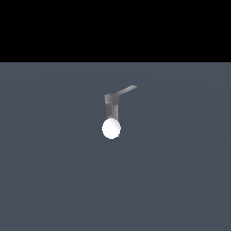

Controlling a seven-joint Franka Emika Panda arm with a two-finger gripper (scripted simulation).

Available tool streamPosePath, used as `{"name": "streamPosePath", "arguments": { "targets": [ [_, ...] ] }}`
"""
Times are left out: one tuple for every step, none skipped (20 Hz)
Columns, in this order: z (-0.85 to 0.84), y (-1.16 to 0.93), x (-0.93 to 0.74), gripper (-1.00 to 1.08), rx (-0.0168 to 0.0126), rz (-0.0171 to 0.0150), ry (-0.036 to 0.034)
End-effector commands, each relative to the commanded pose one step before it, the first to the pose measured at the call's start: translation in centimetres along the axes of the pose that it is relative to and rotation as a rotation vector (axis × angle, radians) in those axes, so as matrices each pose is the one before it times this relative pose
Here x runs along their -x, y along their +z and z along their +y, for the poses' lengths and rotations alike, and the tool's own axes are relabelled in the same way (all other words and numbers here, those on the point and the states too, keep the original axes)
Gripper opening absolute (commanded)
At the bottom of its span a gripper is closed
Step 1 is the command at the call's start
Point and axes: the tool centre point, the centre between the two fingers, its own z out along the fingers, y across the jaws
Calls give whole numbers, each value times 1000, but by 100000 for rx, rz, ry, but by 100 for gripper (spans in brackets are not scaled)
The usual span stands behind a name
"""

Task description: Turn on the faucet by rotating a designated handle.

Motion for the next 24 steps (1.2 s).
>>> {"name": "streamPosePath", "arguments": {
  "targets": [
    [1,0,0,-100,0,0,0],
    [-6,14,-10,-100,5,0,69],
    [-27,42,-32,-100,7,-2,169],
    [-42,70,-53,-100,13,-4,293],
    [-58,98,-75,-100,19,-6,414],
    [-74,126,-97,-100,24,-7,534],
    [-89,155,-118,-100,30,-9,658],
    [-107,183,-140,-100,35,-10,771],
    [-123,211,-162,-100,40,-12,891],
    [-139,240,-184,-100,46,-13,1014],
    [-156,268,-207,-100,51,-15,1136],
    [-173,297,-229,-100,57,-17,1255],
    [-190,326,-252,-100,62,-18,1378],
    [-207,356,-275,-100,68,-20,1502],
    [-224,385,-298,-100,73,-21,1624],
    [-241,414,-321,-100,78,-23,1748],
    [-259,444,-345,-100,84,-25,1873],
    [-276,474,-369,-100,89,-26,2000],
    [-294,505,-393,-100,94,-28,2126],
    [-312,534,-417,-100,100,-30,2249],
    [-327,561,-439,-100,104,-31,2361],
    [-333,570,-447,-100,105,-32,2400],
    [-335,572,-449,-100,105,-32,2404],
    [-336,573,-452,-100,105,-33,2410]
  ]
}}
